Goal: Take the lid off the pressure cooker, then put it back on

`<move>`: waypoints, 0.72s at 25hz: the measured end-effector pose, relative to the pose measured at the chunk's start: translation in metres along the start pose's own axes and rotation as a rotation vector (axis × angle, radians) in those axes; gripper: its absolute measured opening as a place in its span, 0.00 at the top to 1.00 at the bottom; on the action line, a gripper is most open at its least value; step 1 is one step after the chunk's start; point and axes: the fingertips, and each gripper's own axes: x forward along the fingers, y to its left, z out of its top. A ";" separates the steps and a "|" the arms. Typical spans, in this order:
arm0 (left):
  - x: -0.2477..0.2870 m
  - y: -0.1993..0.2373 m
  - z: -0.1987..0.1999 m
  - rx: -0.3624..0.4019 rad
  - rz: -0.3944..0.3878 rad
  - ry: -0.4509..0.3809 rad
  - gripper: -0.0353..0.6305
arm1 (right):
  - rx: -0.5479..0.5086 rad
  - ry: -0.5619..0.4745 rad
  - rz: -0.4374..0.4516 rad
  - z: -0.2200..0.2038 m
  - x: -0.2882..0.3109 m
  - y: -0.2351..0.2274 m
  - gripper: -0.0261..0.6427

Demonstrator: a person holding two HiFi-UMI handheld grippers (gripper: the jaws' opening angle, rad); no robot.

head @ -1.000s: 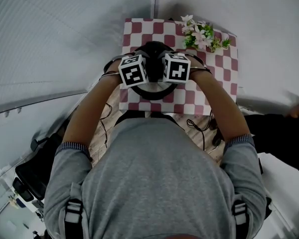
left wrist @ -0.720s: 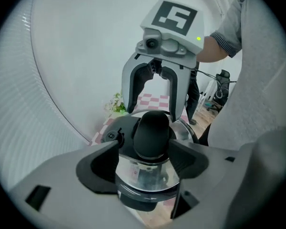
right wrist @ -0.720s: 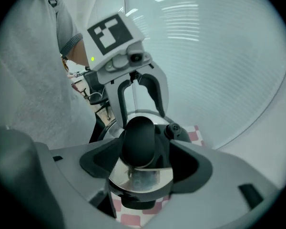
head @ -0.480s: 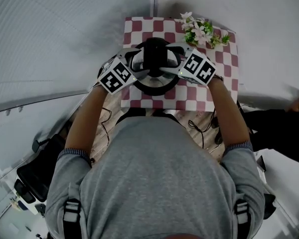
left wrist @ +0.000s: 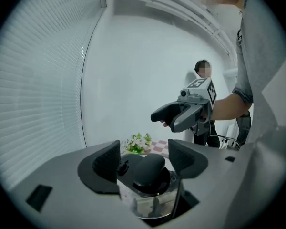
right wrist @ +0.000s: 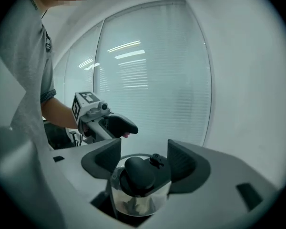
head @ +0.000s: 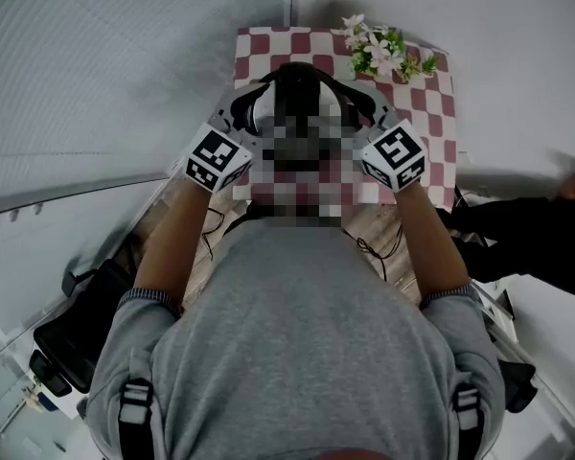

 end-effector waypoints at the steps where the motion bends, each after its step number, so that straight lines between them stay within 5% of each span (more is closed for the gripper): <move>1: -0.002 -0.002 0.004 -0.005 0.005 -0.024 0.44 | 0.010 -0.031 -0.019 0.004 -0.004 0.001 0.49; 7: -0.019 -0.006 0.019 -0.055 0.071 -0.123 0.46 | 0.018 -0.139 -0.075 0.011 -0.018 0.020 0.59; 12: -0.028 -0.016 0.022 -0.082 0.079 -0.162 0.61 | 0.015 -0.167 -0.136 0.007 -0.028 0.028 0.76; 16: -0.034 -0.021 0.030 -0.065 0.095 -0.212 0.88 | 0.074 -0.185 -0.168 0.002 -0.035 0.023 0.87; 18: -0.035 -0.023 0.034 -0.070 0.096 -0.236 0.90 | 0.086 -0.203 -0.183 0.002 -0.038 0.021 0.92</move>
